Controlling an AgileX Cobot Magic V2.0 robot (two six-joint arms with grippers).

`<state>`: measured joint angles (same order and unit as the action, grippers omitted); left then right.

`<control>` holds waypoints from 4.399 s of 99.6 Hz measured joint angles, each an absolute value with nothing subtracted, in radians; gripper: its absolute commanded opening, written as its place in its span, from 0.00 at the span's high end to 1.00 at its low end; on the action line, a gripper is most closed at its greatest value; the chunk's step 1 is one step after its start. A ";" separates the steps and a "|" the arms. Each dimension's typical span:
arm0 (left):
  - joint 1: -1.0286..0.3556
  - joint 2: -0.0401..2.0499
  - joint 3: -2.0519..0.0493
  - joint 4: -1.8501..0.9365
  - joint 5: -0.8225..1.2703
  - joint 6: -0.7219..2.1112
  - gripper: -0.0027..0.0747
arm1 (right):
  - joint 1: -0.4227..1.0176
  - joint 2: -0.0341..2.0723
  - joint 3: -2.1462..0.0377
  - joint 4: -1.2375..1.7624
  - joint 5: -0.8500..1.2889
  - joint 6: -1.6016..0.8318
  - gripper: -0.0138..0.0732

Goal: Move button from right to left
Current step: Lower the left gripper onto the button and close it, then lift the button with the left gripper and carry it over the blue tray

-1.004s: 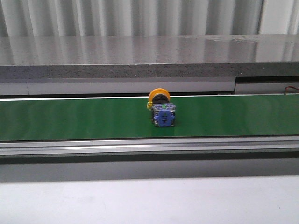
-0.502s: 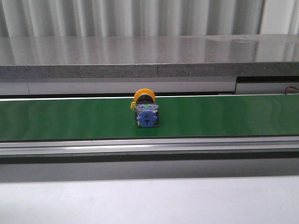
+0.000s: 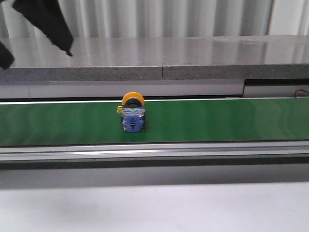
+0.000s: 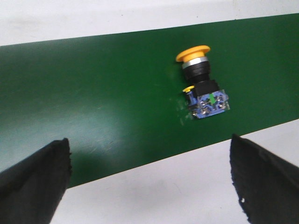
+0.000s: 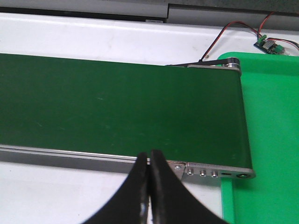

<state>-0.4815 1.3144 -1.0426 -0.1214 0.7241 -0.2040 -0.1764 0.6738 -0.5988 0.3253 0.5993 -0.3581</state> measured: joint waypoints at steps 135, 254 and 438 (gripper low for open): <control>-0.586 1.692 -1.202 0.129 0.759 -0.298 0.99 | -0.176 0.674 -0.599 0.325 0.599 -0.358 0.92; 0.305 1.369 -1.006 0.190 0.798 0.174 0.99 | -0.176 0.674 -0.599 0.325 0.599 -0.358 0.92; 0.416 1.773 -1.091 -0.043 0.644 0.621 0.99 | -0.176 0.674 -0.599 0.325 0.599 -0.358 0.92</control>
